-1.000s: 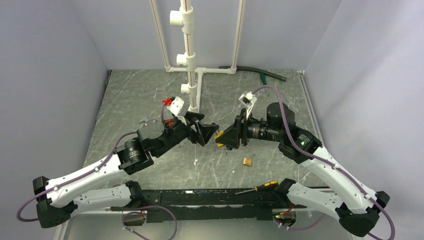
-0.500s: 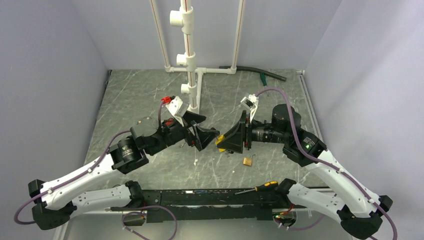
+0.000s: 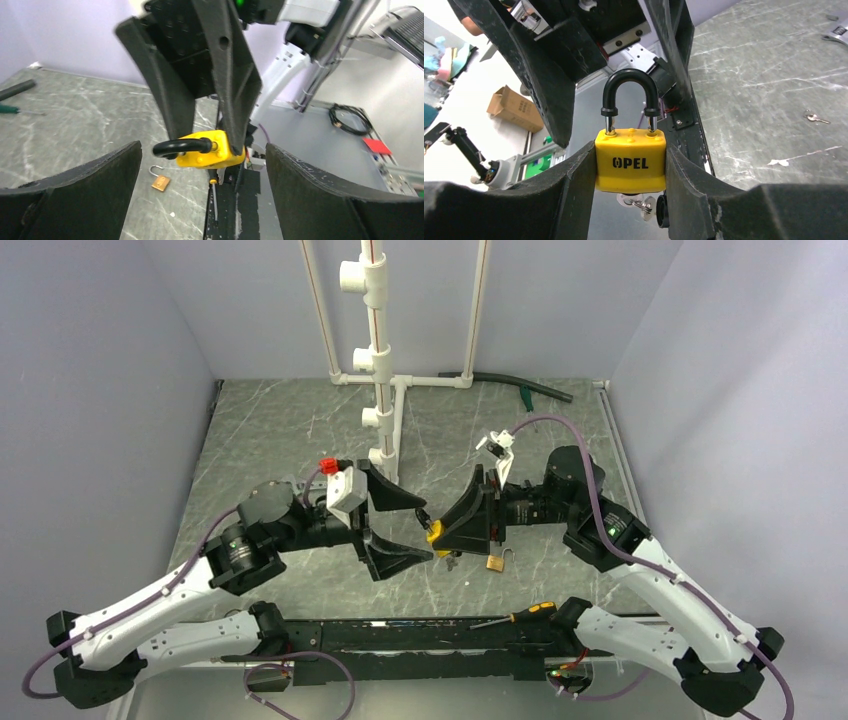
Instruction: Unlock with the key
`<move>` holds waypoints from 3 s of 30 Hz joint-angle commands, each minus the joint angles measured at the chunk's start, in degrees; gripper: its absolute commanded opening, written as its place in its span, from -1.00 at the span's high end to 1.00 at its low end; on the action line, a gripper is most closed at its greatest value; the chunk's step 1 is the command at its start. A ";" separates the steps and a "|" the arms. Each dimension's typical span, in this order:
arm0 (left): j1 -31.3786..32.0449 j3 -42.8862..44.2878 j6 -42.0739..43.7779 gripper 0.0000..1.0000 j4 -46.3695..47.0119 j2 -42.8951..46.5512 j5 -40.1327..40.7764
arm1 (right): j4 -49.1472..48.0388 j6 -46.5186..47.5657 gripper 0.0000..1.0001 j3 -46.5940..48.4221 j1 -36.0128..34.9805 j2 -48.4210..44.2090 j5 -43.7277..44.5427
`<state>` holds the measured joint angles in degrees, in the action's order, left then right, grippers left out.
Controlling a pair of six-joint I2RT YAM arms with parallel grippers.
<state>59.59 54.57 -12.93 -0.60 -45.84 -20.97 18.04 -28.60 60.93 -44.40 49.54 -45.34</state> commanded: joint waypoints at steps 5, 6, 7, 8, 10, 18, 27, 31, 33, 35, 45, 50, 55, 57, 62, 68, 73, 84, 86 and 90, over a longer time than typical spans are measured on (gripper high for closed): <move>-0.27 1.24 4.25 -0.72 3.60 -1.95 -13.86 | -8.17 -2.17 1.00 2.42 0.02 0.79 -5.15; -0.27 1.32 4.37 -0.62 3.54 -1.97 -13.66 | -8.24 -2.24 1.00 2.38 0.02 0.88 -5.38; -0.27 1.33 4.47 -0.55 3.68 -1.90 -13.51 | -8.36 -2.33 1.00 2.31 0.02 0.91 -5.64; -0.27 1.38 4.55 -0.47 3.75 -1.82 -13.35 | -8.56 -2.45 1.00 2.21 0.02 0.87 -5.71; -0.27 1.43 4.73 -0.31 3.84 -1.52 -13.10 | -8.78 -2.63 1.00 1.85 0.02 0.75 -5.80; -0.27 1.49 4.56 0.28 1.26 -0.30 -10.25 | -6.37 -0.82 1.00 2.78 0.02 0.07 -2.10; -0.27 1.09 2.18 0.65 -0.06 -0.05 -6.48 | 1.46 3.87 1.00 4.66 0.03 2.09 8.47; -0.26 1.70 1.52 0.66 -3.19 -1.06 -2.87 | 8.06 5.71 1.00 7.05 0.02 4.44 24.87; -0.27 1.81 0.81 0.62 -4.19 -1.65 -0.08 | 9.00 5.69 1.00 7.23 -0.07 5.51 30.37; -0.27 2.42 -0.04 0.63 -6.02 -2.87 3.24 | 9.02 5.15 1.00 6.81 -0.10 6.16 36.01; -0.35 5.94 -5.64 0.63 -14.54 -6.84 14.98 | 11.55 5.57 1.00 5.25 -0.49 10.24 57.55; -0.35 9.24 -7.99 0.50 -21.34 -8.08 20.78 | 11.72 4.57 1.00 4.77 -0.56 11.74 62.82; -0.35 9.57 -8.55 -0.31 -23.62 -7.70 23.30 | 11.32 3.79 1.00 4.73 -0.52 13.96 62.78; -0.35 9.31 -8.84 -0.51 -24.24 -6.86 24.99 | 12.80 2.71 1.00 5.19 -0.31 15.84 64.24; -0.44 7.88 -9.58 -0.77 -26.99 -4.64 27.82 | 17.50 0.71 1.00 7.58 2.34 24.82 63.92; -0.44 4.93 -11.13 -0.93 -31.08 -2.79 31.93 | 17.48 -0.20 1.00 9.79 7.91 37.13 57.08; -0.53 3.58 -11.93 -0.94 -34.42 -1.06 34.04 | 18.30 0.26 1.00 13.73 12.79 48.65 52.02; -0.66 2.22 -11.60 -0.93 -39.62 1.44 38.55 | 20.56 0.82 -0.18 21.77 18.68 60.31 49.30; -0.71 2.15 -10.88 -0.94 -40.46 1.67 39.70 | 21.62 0.70 -0.61 22.48 18.78 59.45 50.47; -0.79 1.71 -8.91 -0.98 -41.96 2.12 42.16 | 23.30 -0.42 -1.00 21.92 18.83 56.47 52.19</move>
<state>59.05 56.53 -23.33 -40.93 -44.77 17.10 39.00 -27.99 81.32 -25.69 111.07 4.54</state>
